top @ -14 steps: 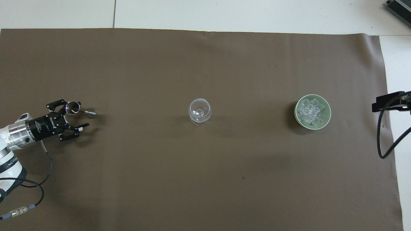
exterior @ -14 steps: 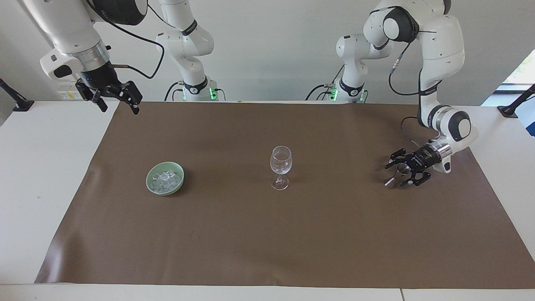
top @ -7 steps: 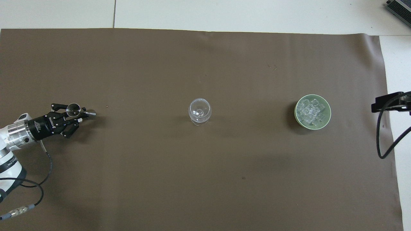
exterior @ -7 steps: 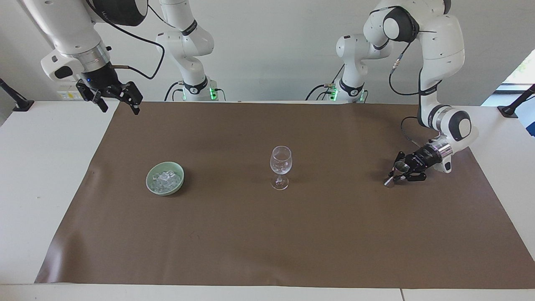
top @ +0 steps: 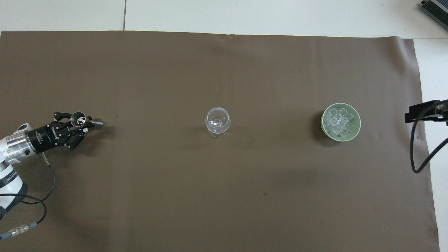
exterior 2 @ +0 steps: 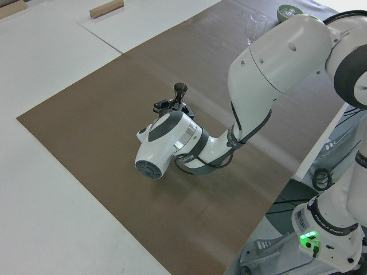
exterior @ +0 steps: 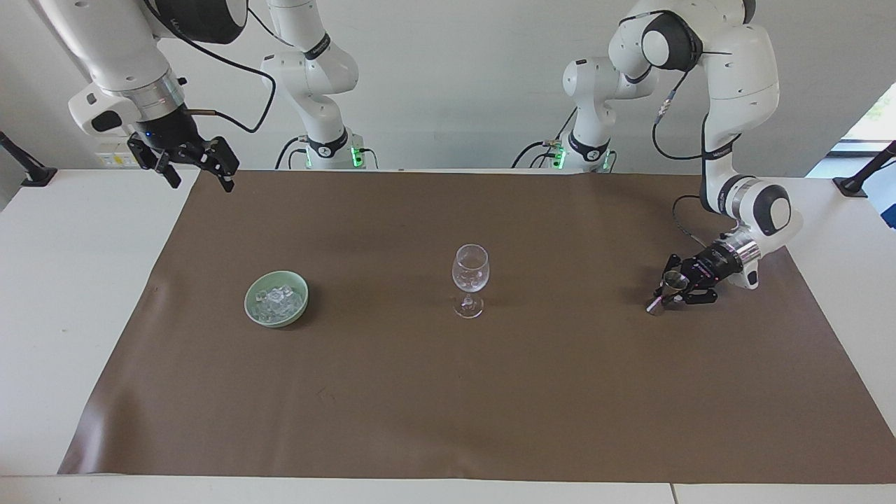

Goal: Pour wine and add ice with both arms
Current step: 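Close the left gripper around the metal jigger, then lift the jigger and carry it beside the wine glass with the left gripper, then tilt the jigger over the wine glass with the left gripper to pour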

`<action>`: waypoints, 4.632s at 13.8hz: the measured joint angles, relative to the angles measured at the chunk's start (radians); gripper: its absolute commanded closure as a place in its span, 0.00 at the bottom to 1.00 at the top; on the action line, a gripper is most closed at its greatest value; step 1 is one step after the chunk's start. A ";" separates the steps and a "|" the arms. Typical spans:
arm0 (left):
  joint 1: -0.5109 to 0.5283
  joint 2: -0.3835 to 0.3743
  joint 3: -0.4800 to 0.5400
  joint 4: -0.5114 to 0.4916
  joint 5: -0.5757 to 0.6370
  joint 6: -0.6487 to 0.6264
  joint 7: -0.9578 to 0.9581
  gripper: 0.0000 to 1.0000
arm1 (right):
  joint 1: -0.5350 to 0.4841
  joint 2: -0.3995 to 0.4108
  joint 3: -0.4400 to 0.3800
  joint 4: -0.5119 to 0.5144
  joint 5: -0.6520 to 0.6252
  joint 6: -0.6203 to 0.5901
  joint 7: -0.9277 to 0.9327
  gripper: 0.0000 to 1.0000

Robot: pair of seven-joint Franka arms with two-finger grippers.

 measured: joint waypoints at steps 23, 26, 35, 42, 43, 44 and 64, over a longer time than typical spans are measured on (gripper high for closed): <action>-0.002 -0.358 -0.399 0.069 0.182 0.364 -0.439 1.00 | 0.000 0.000 0.000 -0.009 0.000 0.000 0.000 0.00; -0.003 -0.403 -0.524 0.057 0.189 0.507 -0.523 1.00 | 0.000 0.000 0.000 -0.009 0.000 0.000 0.000 0.00; -0.003 -0.463 -0.770 0.025 0.189 0.792 -0.645 1.00 | 0.000 0.000 0.000 -0.009 0.000 0.000 0.000 0.00; -0.003 -0.465 -0.860 0.018 0.305 0.896 -0.649 1.00 | 0.000 0.000 0.000 -0.009 0.000 0.000 0.000 0.00; -0.003 -0.465 -0.871 0.018 0.324 0.906 -0.650 1.00 | 0.000 0.000 0.000 -0.009 0.000 0.000 0.000 0.00; -0.003 -0.465 -0.886 0.018 0.338 0.924 -0.650 1.00 | 0.000 0.000 0.000 -0.009 0.000 0.000 0.000 0.00; -0.003 -0.456 -1.007 0.011 0.795 1.180 -0.657 1.00 | 0.000 0.000 0.000 -0.009 0.000 0.000 0.000 0.00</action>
